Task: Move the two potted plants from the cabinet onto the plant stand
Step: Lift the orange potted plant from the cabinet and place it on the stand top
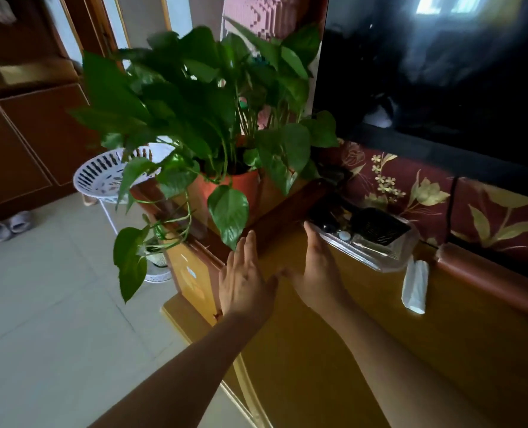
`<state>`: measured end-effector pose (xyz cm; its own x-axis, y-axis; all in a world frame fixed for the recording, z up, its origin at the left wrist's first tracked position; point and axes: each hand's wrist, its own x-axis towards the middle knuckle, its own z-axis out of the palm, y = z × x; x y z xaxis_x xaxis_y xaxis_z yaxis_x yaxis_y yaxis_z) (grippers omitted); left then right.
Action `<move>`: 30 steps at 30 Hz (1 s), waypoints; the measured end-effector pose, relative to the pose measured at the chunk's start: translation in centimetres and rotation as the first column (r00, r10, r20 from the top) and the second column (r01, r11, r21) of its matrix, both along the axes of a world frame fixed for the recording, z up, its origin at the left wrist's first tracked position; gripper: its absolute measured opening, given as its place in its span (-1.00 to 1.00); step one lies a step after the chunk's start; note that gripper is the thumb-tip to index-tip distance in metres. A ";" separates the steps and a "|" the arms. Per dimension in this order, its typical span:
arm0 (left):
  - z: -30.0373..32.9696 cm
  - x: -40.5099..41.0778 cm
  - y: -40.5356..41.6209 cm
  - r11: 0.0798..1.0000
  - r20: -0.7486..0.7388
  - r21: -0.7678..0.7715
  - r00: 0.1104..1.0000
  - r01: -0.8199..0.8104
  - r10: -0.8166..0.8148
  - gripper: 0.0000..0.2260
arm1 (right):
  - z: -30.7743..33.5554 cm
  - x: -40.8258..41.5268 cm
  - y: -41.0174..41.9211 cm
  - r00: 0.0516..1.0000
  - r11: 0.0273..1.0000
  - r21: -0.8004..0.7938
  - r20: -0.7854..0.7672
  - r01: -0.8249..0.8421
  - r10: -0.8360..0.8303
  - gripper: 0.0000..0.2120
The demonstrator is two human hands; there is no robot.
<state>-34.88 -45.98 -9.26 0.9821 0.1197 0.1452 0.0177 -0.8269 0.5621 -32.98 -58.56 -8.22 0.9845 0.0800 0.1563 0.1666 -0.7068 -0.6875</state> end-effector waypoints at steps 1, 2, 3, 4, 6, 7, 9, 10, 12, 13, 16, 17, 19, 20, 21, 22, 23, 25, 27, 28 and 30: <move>-0.6 0.5 0.1 1.000 0.015 0.014 1.000 -0.013 0.013 -0.25 | -0.6 0.7 0.1 1.000 1.000 -0.002 0.016 -0.009 0.009 -0.12; -1.1 1.0 0.3 0.999 0.039 0.022 0.999 -0.026 0.025 -0.25 | -1.1 1.3 0.1 0.999 1.000 -0.003 0.032 -0.021 0.022 -0.12; -1.6 1.4 0.4 0.999 0.067 0.027 0.997 -0.039 0.037 -0.25 | -1.7 2.0 0.2 0.998 0.999 -0.003 0.045 -0.036 0.036 -0.11; -2.0 1.8 0.6 0.998 0.095 0.031 0.994 -0.048 0.045 -0.25 | -2.2 2.6 0.2 0.997 0.999 0.003 0.056 -0.046 0.046 -0.11; -2.8 2.5 0.7 0.997 0.168 0.043 0.984 -0.070 0.061 -0.26 | -3.1 3.7 0.3 0.994 0.998 0.021 0.089 -0.064 0.062 -0.11; -3.1 2.7 0.7 0.995 0.206 0.049 0.976 -0.086 0.074 -0.26 | -3.5 4.2 0.4 0.992 0.997 0.031 0.109 -0.072 0.069 -0.12; -3.8 3.3 0.8 0.990 0.286 0.057 0.952 -0.126 0.105 -0.26 | -4.4 5.3 0.6 0.985 0.995 0.055 0.153 -0.089 0.080 -0.11; -4.1 3.6 0.8 0.988 0.320 0.063 0.940 -0.143 0.116 -0.25 | -4.9 5.8 0.8 0.981 0.993 0.064 0.175 -0.097 0.085 -0.11; -4.7 4.4 1.1 0.982 0.362 0.075 0.922 -0.173 0.135 -0.24 | -5.6 7.0 1.3 0.972 0.992 0.075 0.220 -0.101 0.082 -0.10; -5.1 4.8 1.3 0.979 0.376 0.078 0.915 -0.188 0.146 -0.24 | -5.9 7.5 1.7 0.966 0.992 0.073 0.248 -0.100 0.079 -0.10; -5.4 6.0 2.0 0.963 0.390 0.066 0.895 -0.260 0.215 -0.24 | -6.4 9.1 2.4 0.945 0.991 0.076 0.315 -0.113 0.084 -0.11; -5.4 6.4 2.3 0.956 0.392 0.067 0.889 -0.285 0.238 -0.24 | -6.5 9.5 2.7 0.935 0.989 0.080 0.342 -0.126 0.091 -0.11; -5.3 7.3 2.9 0.952 0.395 0.053 0.882 -0.302 0.257 -0.23 | -6.6 10.4 3.1 0.914 0.985 0.092 0.394 -0.146 0.099 -0.09; -5.3 7.7 3.3 0.955 0.400 0.039 0.880 -0.295 0.255 -0.23 | -6.7 10.8 3.5 0.902 0.984 0.095 0.420 -0.153 0.100 -0.07; -5.2 8.1 3.7 0.959 0.396 0.024 0.884 -0.282 0.250 -0.24 | -6.6 11.2 3.7 0.894 0.984 0.097 0.439 -0.152 0.095 -0.05; -5.1 8.6 4.0 0.964 0.391 0.006 0.888 -0.266 0.242 -0.24 | -6.5 11.5 4.0 0.885 0.983 0.099 0.455 -0.156 0.095 -0.03; -5.0 8.9 4.3 0.969 0.385 -0.009 0.893 -0.248 0.232 -0.24 | -6.4 11.9 4.3 0.877 0.980 0.106 0.470 -0.168 0.100 -0.01; -4.8 9.6 5.0 0.976 0.373 -0.028 0.904 -0.216 0.210 -0.24 | -6.2 12.6 4.8 0.865 0.967 0.130 0.484 -0.219 0.130 0.05; -4.5 10.3 5.4 0.980 0.349 -0.035 0.917 -0.194 0.194 -0.21 | -6.0 13.5 5.2 0.866 0.955 0.144 0.474 -0.258 0.162 0.10; -4.3 10.7 5.6 0.982 0.329 -0.043 0.926 -0.181 0.186 -0.18 | -5.9 13.9 5.3 0.872 0.952 0.154 0.460 -0.265 0.169 0.13; -4.1 11.3 5.8 0.985 0.299 -0.095 0.939 -0.145 0.167 -0.11 | -5.9 14.9 5.8 0.881 0.942 0.190 0.441 -0.277 0.171 0.20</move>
<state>-23.56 -40.17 -13.34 0.8602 0.2888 0.4202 -0.0380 -0.7855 0.6176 -18.05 -52.79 -14.08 0.7854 0.1981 0.5864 0.6061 -0.4385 -0.6637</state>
